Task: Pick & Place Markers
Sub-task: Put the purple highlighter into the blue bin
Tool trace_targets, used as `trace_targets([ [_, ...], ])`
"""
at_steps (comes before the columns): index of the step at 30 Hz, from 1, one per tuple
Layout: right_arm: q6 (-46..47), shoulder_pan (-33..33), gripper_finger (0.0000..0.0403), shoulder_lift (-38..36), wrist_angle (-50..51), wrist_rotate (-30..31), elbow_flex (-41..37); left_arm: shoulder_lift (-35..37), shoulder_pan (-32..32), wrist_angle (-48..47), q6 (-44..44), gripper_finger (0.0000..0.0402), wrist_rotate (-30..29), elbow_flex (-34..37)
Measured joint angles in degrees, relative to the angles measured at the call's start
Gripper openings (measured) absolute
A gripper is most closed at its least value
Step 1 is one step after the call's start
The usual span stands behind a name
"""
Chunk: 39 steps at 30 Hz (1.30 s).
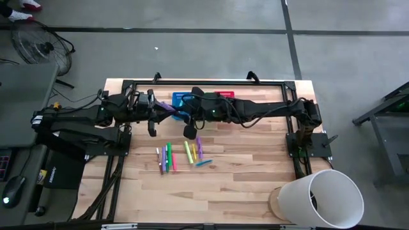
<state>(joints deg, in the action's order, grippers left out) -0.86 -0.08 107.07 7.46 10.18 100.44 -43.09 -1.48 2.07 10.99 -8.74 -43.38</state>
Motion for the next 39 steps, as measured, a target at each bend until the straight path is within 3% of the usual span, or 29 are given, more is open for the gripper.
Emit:
trace_targets([
  [4,3.03,-0.09,0.0178,-0.36,1.99,6.9,0.0,0.06,-0.02,0.44,0.17,0.0055,-1.1,0.0],
  [8,6.12,-0.52,0.0238,-2.29,5.92,13.82,-0.02,0.07,-0.02,-0.42,1.35,0.0055,-6.29,-0.07],
  [13,12.51,-1.98,0.0258,-4.52,14.58,23.42,0.11,0.07,0.0,-5.68,6.82,0.0055,-15.18,-0.11],
  [18,19.56,-2.7,0.026,-5.22,24.67,25.94,0.04,-1.94,-0.96,-11.04,12.04,0.0055,-19.0,-0.11],
  [22,21.91,-3.04,0.0261,-5.32,29.64,25.91,0.0,-4.86,-5.35,-13.36,18.14,0.0055,-14.39,-0.11],
  [29,23.21,-2.92,0.0261,-5.3,33.82,26.35,-0.04,-12.35,-16.1,-17.76,26.23,0.0055,-1.05,-0.12],
  [34,23.38,-2.94,0.0262,-5.3,36.1,26.39,-0.04,-18.08,-22.04,-17.59,26.83,0.0055,6.78,-0.11],
  [39,23.38,-2.93,0.0262,-5.3,39.03,26.18,-0.04,-23.92,-26.07,-18.44,26.61,0.0055,10.05,-1.37],
])
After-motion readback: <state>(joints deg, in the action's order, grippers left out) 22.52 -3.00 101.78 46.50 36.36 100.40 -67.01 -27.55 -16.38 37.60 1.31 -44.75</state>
